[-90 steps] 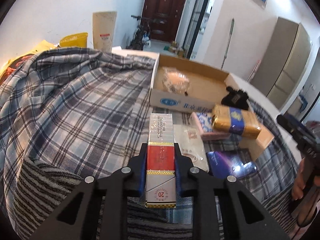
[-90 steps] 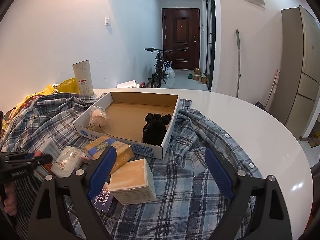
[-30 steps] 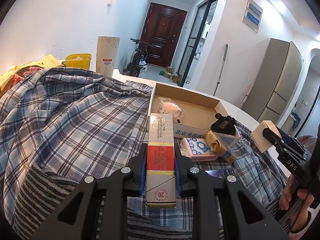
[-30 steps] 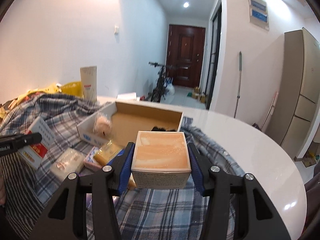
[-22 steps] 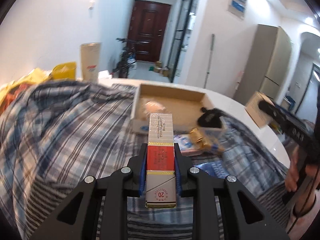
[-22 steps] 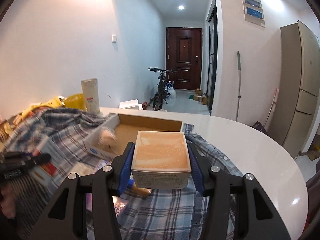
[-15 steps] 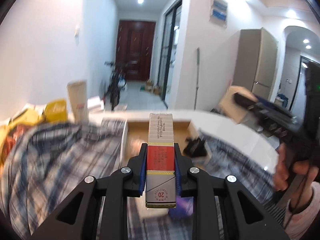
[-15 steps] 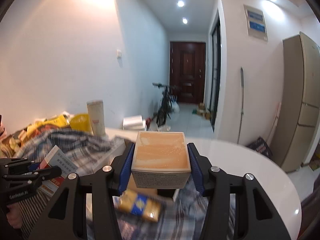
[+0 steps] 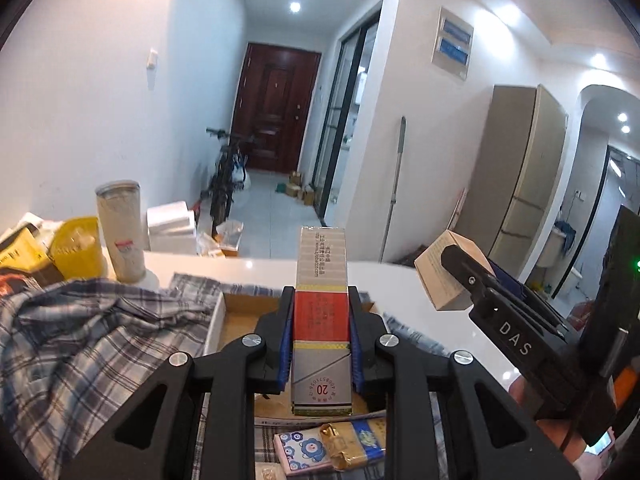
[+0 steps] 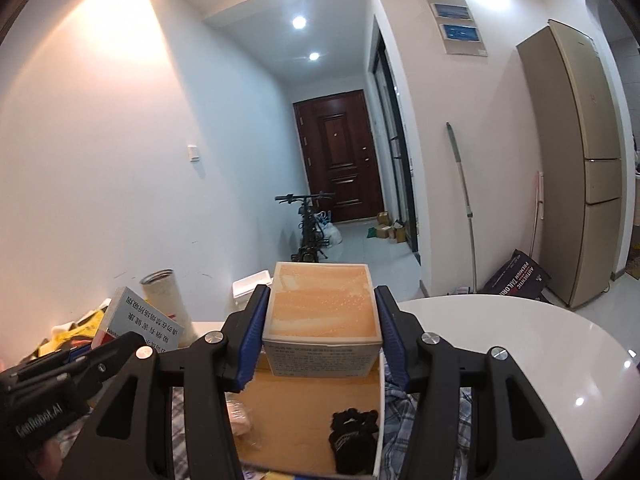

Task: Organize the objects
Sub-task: 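Lower the carton into the cardboard box and open the left tool while the right tool carries the beige box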

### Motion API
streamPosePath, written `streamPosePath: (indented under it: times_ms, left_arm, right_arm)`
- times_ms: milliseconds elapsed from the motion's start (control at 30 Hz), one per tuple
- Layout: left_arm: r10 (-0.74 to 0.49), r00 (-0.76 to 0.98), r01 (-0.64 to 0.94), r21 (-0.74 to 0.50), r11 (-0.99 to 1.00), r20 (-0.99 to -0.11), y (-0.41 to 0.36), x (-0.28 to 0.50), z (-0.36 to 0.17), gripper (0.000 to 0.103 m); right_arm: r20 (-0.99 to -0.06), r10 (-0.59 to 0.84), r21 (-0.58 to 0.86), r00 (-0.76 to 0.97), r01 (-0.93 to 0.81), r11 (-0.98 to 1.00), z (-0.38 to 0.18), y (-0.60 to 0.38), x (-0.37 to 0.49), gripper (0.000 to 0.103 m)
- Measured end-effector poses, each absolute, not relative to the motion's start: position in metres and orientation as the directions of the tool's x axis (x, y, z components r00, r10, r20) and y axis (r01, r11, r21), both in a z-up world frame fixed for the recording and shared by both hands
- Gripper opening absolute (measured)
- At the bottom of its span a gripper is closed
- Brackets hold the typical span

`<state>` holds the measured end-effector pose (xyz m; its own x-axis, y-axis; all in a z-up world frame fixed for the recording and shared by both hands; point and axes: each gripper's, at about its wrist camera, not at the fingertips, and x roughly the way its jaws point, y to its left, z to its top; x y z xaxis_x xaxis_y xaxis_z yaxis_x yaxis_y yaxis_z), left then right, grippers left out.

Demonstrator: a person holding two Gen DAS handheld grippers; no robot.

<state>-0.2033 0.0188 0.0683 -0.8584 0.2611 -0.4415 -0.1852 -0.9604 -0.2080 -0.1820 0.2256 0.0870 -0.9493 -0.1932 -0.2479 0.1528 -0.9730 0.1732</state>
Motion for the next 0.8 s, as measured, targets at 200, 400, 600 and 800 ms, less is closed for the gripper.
streamPosePath:
  times_ms: [200,400,600,800]
  left_arm:
    - [0.313,-0.806,-0.278,-0.146,-0.950,-0.502,0.045,-0.228,0.016,0.024]
    - [0.288,-0.758,-0.256,-0.140,-0.957,-0.585,0.056,-0.247,-0.018,0.024]
    - [0.230,-0.750,-0.183,-0.139,-0.973,-0.621,0.037,-0.269,-0.040,0.024]
    - [0.189,-0.725,-0.136,-0.132,-0.982,-0.663,0.029,-0.276,-0.049,0.024]
  right_arm:
    - [-0.377,-0.207,0.213,-0.903,0.133,-0.968,0.043,0.240,-0.214,0.051]
    - [-0.426,-0.189,0.136,-0.885,0.143,-0.980,0.027,0.233,-0.218,0.051]
    - [-0.448,-0.175,0.121,-0.877,0.135,-0.983,0.018,0.234,-0.223,0.051]
    - [-0.445,-0.153,0.065,-0.883,0.139,-0.988,0.015,0.232,-0.229,0.051]
